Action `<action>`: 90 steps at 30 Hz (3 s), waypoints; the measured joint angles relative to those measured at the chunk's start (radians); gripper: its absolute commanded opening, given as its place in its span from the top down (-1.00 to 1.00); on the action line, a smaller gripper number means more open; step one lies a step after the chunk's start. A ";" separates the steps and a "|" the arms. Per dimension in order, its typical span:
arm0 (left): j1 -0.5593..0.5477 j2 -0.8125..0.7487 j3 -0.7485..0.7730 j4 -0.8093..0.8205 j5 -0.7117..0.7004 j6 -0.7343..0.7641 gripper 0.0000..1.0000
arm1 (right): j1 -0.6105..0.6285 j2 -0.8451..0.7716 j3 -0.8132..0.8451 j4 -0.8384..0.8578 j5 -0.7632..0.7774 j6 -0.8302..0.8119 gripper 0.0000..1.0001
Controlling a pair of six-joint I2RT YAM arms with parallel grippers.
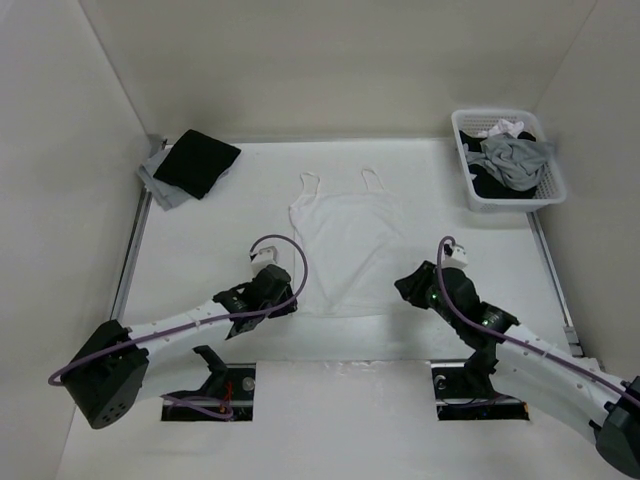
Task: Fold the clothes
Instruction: Flatten the tank top out
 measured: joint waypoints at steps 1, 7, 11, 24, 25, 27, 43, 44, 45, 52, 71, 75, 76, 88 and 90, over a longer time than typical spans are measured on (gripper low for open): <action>0.002 0.011 -0.005 0.010 0.017 -0.005 0.41 | 0.003 0.001 0.000 -0.006 0.008 0.008 0.38; 0.001 0.035 -0.009 0.044 0.090 -0.024 0.71 | 0.013 0.028 0.000 -0.039 0.053 0.034 0.29; 0.005 0.032 -0.014 0.043 0.134 -0.036 0.92 | 0.013 0.036 0.000 -0.055 0.068 0.055 0.22; 0.187 -0.214 -0.081 0.005 0.160 -0.048 0.95 | 0.112 0.114 0.032 -0.237 0.128 0.205 0.16; 0.195 -0.214 -0.093 0.002 0.164 -0.048 0.95 | 0.123 0.121 0.035 -0.253 0.137 0.218 0.15; 0.209 -0.219 -0.114 -0.002 0.172 -0.047 0.94 | 0.141 0.129 0.037 -0.287 0.156 0.246 0.16; 0.245 -0.231 -0.134 0.021 0.238 -0.025 0.94 | 0.097 0.179 0.008 -0.241 0.097 0.307 0.84; 0.246 -0.236 -0.134 0.021 0.239 -0.024 0.94 | 0.092 0.174 -0.002 -0.230 0.086 0.306 0.87; 0.246 -0.243 -0.134 0.020 0.239 -0.024 0.94 | 0.086 0.161 -0.012 -0.216 0.073 0.304 0.92; 0.249 -0.335 -0.116 -0.011 0.243 -0.031 0.97 | 0.057 -0.020 -0.013 -0.181 0.026 0.255 1.00; 0.273 -0.473 0.776 -0.083 0.147 0.074 0.96 | 0.482 -0.069 1.113 -0.454 0.402 -0.166 1.00; 0.315 -0.416 0.753 -0.044 0.121 0.077 0.96 | 0.368 0.060 1.118 -0.438 0.381 -0.241 1.00; 0.331 -0.389 0.732 -0.031 0.120 0.073 0.96 | 0.312 0.096 1.108 -0.430 0.351 -0.250 1.00; 0.655 0.187 0.774 0.038 0.292 -0.056 0.97 | -0.275 0.629 1.211 -0.311 -0.187 -0.231 1.00; 0.670 0.245 0.846 0.044 0.319 -0.069 0.97 | -0.295 0.698 1.321 -0.315 -0.227 -0.231 1.00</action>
